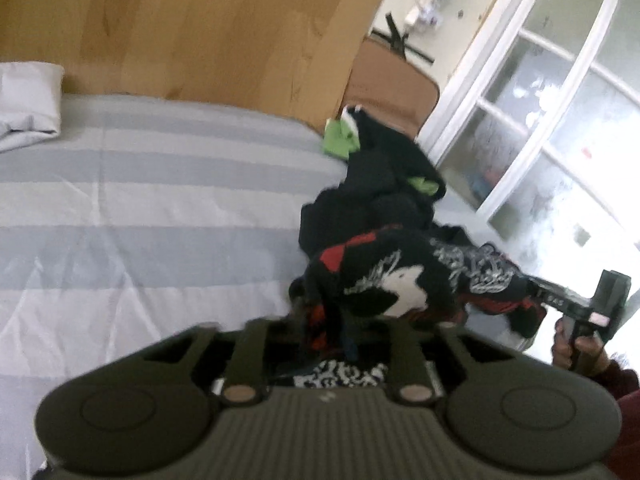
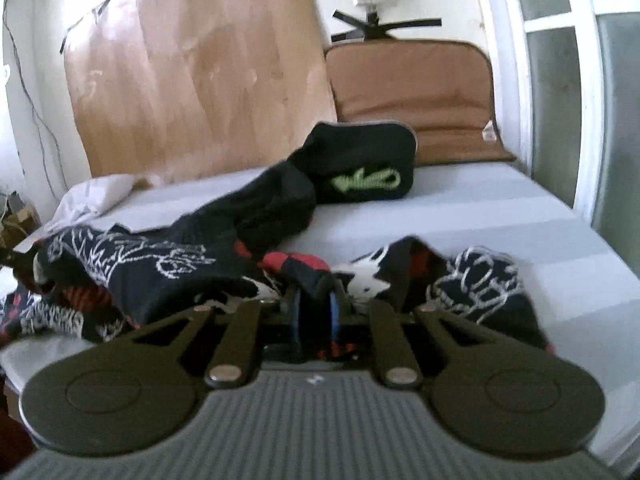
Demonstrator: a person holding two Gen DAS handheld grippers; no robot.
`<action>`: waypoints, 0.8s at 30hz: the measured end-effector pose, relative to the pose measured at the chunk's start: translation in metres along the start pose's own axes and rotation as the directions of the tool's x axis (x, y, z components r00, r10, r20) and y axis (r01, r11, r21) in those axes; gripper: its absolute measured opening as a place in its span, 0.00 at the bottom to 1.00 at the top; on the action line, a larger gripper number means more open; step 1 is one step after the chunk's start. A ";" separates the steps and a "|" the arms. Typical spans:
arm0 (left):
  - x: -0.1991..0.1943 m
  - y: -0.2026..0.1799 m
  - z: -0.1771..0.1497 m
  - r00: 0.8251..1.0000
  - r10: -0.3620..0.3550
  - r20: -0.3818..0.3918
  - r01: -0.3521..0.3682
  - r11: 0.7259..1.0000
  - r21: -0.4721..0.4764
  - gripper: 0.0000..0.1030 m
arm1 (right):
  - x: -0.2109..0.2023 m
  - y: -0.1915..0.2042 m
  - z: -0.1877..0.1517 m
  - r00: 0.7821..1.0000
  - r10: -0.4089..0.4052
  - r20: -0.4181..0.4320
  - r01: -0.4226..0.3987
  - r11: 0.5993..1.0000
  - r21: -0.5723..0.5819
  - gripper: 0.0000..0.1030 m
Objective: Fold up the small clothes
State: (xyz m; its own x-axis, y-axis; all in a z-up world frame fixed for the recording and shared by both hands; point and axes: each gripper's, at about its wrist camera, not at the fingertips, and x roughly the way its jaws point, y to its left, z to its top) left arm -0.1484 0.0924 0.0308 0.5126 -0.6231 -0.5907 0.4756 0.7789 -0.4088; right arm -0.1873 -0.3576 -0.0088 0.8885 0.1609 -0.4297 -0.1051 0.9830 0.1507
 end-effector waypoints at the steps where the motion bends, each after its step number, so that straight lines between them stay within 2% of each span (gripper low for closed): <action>1: 0.006 0.000 0.001 1.000 0.006 -0.007 -0.006 1.000 0.003 0.54 | 0.000 0.001 0.001 1.000 0.002 -0.004 -0.002 1.000 0.000 0.22; 2: 0.011 -0.001 0.003 1.000 0.002 -0.006 -0.002 1.000 0.010 0.63 | 0.000 0.002 0.002 1.000 0.008 -0.008 -0.008 1.000 0.002 0.25; 4: 0.018 0.003 0.002 1.000 -0.006 -0.013 0.006 1.000 0.022 0.63 | 0.006 0.003 0.008 0.999 0.043 -0.029 -0.042 0.999 0.012 0.62; 5: 0.023 0.006 0.003 1.000 -0.007 -0.023 0.007 1.000 0.015 0.63 | 0.010 0.005 0.013 0.998 0.054 -0.027 -0.053 0.998 0.017 0.67; 6: 0.028 0.007 0.003 1.000 -0.007 -0.029 0.008 1.000 0.002 0.63 | 0.013 0.004 0.015 0.998 0.064 -0.027 -0.064 0.998 0.013 0.67; 7: 0.031 0.010 0.003 0.999 -0.012 -0.034 0.011 1.000 -0.014 0.58 | 0.018 0.004 0.017 0.997 0.073 -0.034 -0.073 0.997 0.004 0.67; 8: 0.034 0.010 0.003 0.999 -0.018 -0.034 0.017 0.999 -0.030 0.39 | 0.022 0.002 0.017 0.996 0.080 -0.042 -0.080 0.997 0.002 0.67; 9: 0.034 0.007 0.002 0.999 -0.030 -0.034 0.029 0.999 -0.045 0.28 | 0.026 0.001 0.017 0.994 0.095 -0.051 -0.095 0.996 0.006 0.60; 10: 0.032 0.005 0.002 0.999 -0.041 -0.027 0.039 0.998 -0.051 0.19 | 0.029 0.001 0.018 0.990 0.128 -0.064 -0.128 0.992 0.014 0.35; 11: 0.027 0.002 0.003 1.000 -0.025 -0.005 0.025 0.999 -0.038 0.15 | 0.030 -0.001 0.018 0.985 0.155 -0.070 -0.154 0.988 0.015 0.20; 12: 0.017 -0.003 0.003 1.000 -0.004 0.030 0.004 1.000 -0.012 0.14 | 0.027 0.003 0.019 0.986 0.156 -0.065 -0.156 0.988 0.002 0.16; 16: -0.025 -0.014 0.010 0.991 0.014 0.136 -0.017 1.000 0.025 0.13 | -0.007 0.017 0.042 0.986 0.138 0.093 -0.132 0.989 -0.066 0.15; 18: -0.049 -0.026 0.020 0.978 0.035 0.204 -0.048 0.997 0.058 0.12 | -0.026 0.027 0.062 0.974 0.137 0.181 -0.121 0.988 -0.099 0.15; 20: -0.075 -0.041 0.030 0.959 0.051 0.279 -0.078 0.993 0.086 0.11 | -0.048 0.043 0.085 0.950 0.138 0.280 -0.098 0.984 -0.151 0.15; 21: -0.090 -0.049 0.035 0.944 0.061 0.325 -0.099 0.990 0.102 0.11 | -0.058 0.052 0.097 0.935 0.138 0.325 -0.084 0.981 -0.176 0.15; 24: -0.141 -0.078 0.050 0.871 0.084 0.483 -0.177 0.973 0.150 0.11 | -0.093 0.077 0.134 0.874 0.147 0.464 -0.035 0.970 -0.240 0.15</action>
State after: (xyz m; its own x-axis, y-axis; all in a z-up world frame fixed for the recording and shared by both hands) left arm -0.2222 0.1155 0.1805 0.8322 -0.5120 -0.2130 0.4791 0.8572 -0.1886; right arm -0.2185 -0.3083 0.1618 0.9681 0.2435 0.0596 -0.2405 0.9692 -0.0525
